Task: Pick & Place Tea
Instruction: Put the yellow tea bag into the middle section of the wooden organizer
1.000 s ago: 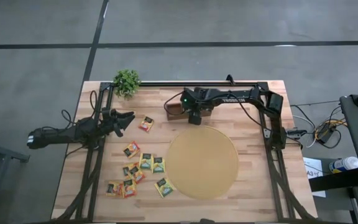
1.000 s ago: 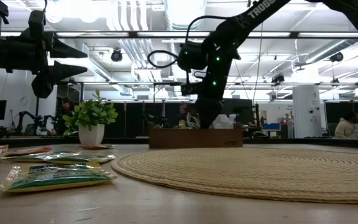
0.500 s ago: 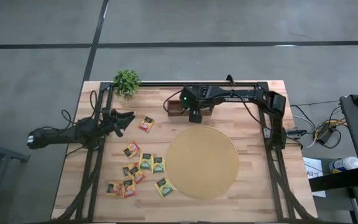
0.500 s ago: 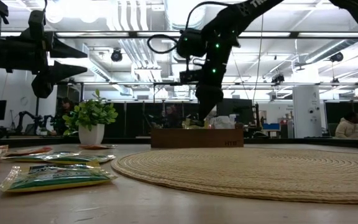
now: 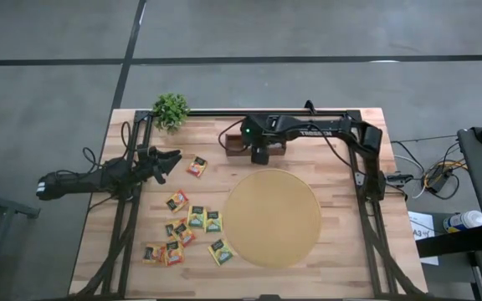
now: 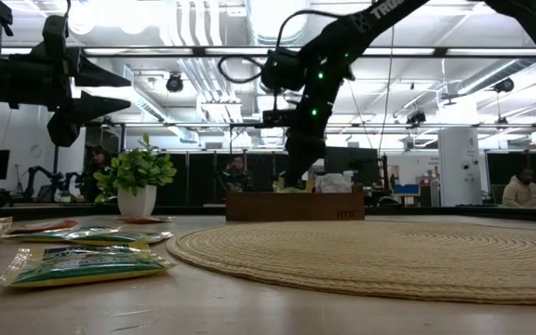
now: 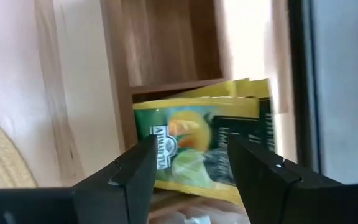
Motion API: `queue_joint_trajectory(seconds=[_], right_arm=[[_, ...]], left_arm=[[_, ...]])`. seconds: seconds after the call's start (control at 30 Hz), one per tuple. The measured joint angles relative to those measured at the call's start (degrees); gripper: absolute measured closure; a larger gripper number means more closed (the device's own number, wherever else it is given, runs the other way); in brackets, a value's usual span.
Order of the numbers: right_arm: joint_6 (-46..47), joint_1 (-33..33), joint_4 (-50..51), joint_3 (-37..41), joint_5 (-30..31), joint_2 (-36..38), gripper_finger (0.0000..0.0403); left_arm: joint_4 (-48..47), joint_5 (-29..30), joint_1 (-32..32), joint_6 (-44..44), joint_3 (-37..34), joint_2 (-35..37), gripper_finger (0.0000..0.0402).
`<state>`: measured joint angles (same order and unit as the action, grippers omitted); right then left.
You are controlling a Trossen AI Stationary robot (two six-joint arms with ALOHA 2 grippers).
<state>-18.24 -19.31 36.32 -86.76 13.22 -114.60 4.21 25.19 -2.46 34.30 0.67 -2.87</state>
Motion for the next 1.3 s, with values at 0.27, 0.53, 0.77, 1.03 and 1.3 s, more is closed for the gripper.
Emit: queue_joint_trajectory(seconds=[0.27, 0.53, 0.77, 1.03, 1.3], right_arm=[[1.85, -0.06, 0.08, 0.02, 4.17, -3.34, 0.0209], [1.97, -0.11, 1.10, -0.40, 6.46, -3.33, 0.0209], [1.54, 0.42, 2.58, -3.21, 2.07, -1.48, 0.0209], [9.05, 0.74, 1.77, -4.98, -5.10, 3.06, 0.0209], [10.49, 1.59, -1.24, -5.05, -35.92, 5.61, 0.0209]], left_arm=[[0.00, -0.01, -0.02, 0.01, 0.00, -0.02, 0.0228], [0.00, -0.01, -0.01, 0.00, 0.00, -0.02, 0.0228], [0.00, 0.00, -0.01, 0.01, 0.00, -0.01, 0.0228], [0.00, -0.02, 0.00, 0.00, 0.00, -0.02, 0.0228], [0.00, 0.00, 0.00, 0.00, 0.00, -0.02, 0.0228]])
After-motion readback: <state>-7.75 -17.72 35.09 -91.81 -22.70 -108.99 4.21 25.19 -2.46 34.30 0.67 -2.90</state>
